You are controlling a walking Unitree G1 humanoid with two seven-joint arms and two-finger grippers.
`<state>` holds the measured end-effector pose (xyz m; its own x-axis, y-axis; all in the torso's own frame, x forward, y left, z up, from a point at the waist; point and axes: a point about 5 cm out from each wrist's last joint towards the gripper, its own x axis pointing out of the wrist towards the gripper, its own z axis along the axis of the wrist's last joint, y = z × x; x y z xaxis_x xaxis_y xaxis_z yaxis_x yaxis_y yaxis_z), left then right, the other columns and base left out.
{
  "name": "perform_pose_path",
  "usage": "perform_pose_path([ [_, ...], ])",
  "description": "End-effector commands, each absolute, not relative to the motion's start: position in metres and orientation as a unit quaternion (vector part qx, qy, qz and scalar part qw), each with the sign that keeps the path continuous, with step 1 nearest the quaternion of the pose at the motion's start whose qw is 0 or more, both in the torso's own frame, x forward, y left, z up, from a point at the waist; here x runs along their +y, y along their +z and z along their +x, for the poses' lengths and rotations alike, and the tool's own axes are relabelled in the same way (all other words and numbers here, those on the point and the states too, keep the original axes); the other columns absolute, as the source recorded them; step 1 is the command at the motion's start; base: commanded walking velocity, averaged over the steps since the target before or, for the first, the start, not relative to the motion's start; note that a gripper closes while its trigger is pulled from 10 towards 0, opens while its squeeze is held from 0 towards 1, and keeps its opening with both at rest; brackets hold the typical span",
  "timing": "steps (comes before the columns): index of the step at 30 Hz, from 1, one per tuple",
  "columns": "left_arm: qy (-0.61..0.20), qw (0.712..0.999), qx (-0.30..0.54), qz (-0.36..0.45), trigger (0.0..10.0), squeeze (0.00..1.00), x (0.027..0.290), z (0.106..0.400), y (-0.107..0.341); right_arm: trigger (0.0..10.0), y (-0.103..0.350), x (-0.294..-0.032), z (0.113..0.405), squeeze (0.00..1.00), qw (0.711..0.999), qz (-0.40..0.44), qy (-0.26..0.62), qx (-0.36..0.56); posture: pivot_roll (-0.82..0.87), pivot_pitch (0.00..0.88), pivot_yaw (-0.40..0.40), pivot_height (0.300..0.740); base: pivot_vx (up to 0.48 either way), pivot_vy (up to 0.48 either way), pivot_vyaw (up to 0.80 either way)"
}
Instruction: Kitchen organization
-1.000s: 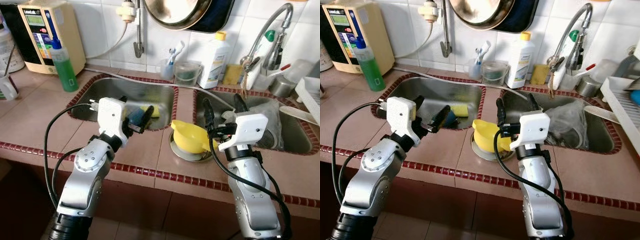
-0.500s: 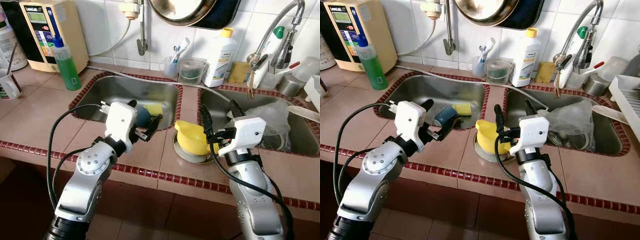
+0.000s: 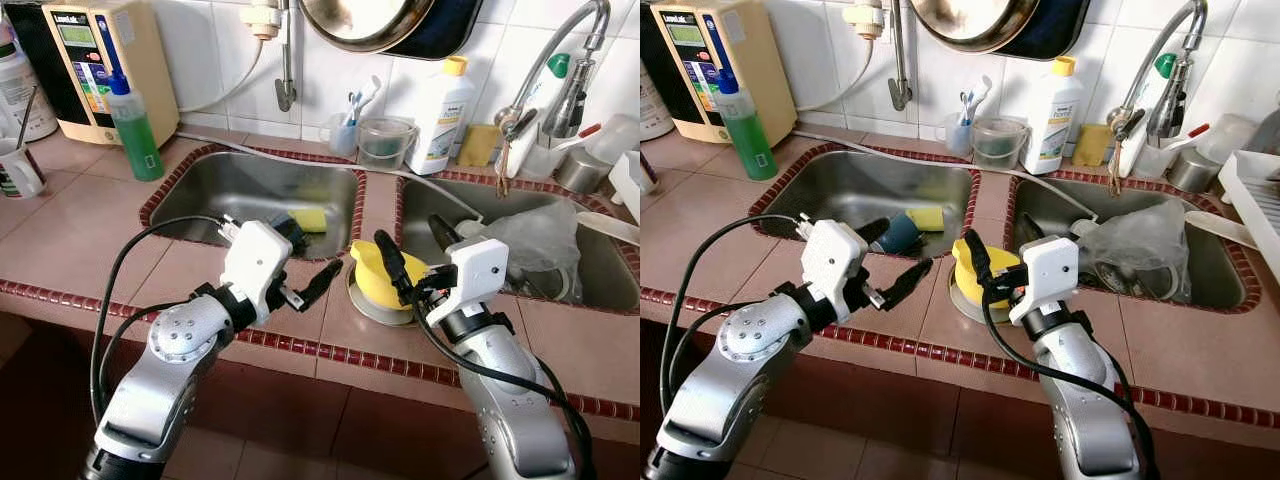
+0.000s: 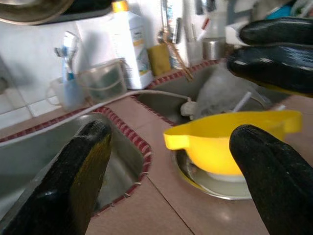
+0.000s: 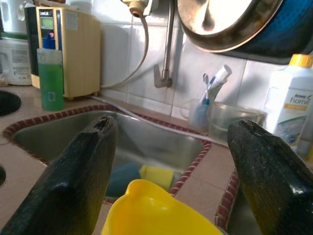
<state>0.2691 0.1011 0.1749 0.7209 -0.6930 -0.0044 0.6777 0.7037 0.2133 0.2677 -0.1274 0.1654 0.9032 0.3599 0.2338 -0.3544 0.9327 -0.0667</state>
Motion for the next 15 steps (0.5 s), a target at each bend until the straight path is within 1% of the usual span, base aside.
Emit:
perform_pose_path([
  [1, -0.389, 0.914, -0.042, 0.109, 10.0, 0.0, 0.098, 0.267, 0.177, 10.0, 0.171, -0.121, 0.266, 0.0, 0.972, -0.007, 0.205, -0.114, 0.06, 0.0, -0.028, 0.74, 0.0, 0.0, 0.0],
  [4, -0.394, 0.912, -0.042, 0.111, 10.0, 0.0, 0.098, 0.267, 0.179, 10.0, 0.171, -0.119, 0.266, 0.0, 0.97, -0.011, 0.222, -0.099, 0.06, 0.0, -0.027, 0.74, 0.0, 0.0, 0.0],
  [6, -0.397, 0.91, -0.042, 0.109, 10.0, 0.0, 0.097, 0.268, 0.182, 10.0, 0.169, -0.121, 0.267, 0.0, 0.97, -0.013, 0.236, -0.064, 0.05, 0.0, -0.027, 0.74, 0.0, 0.0, 0.0],
  [8, -0.399, 0.91, -0.044, 0.107, 10.0, 0.0, 0.098, 0.269, 0.184, 10.0, 0.168, -0.124, 0.268, 0.0, 0.972, -0.02, 0.231, -0.047, 0.05, 0.0, -0.03, 0.74, 0.0, 0.0, 0.0],
  [9, -0.4, 0.909, -0.045, 0.106, 10.0, 0.0, 0.098, 0.269, 0.185, 10.0, 0.166, -0.126, 0.268, 0.0, 0.972, -0.004, 0.235, -0.017, 0.05, 0.0, -0.032, 0.74, 0.0, 0.0, 0.0],
  [15, -0.397, 0.911, -0.053, 0.098, 10.0, 0.0, 0.098, 0.269, 0.19, 10.0, 0.169, -0.129, 0.268, 0.0, 0.969, -0.001, 0.246, 0.007, 0.06, 0.0, -0.035, 0.74, 0.0, 0.0, 0.0],
])
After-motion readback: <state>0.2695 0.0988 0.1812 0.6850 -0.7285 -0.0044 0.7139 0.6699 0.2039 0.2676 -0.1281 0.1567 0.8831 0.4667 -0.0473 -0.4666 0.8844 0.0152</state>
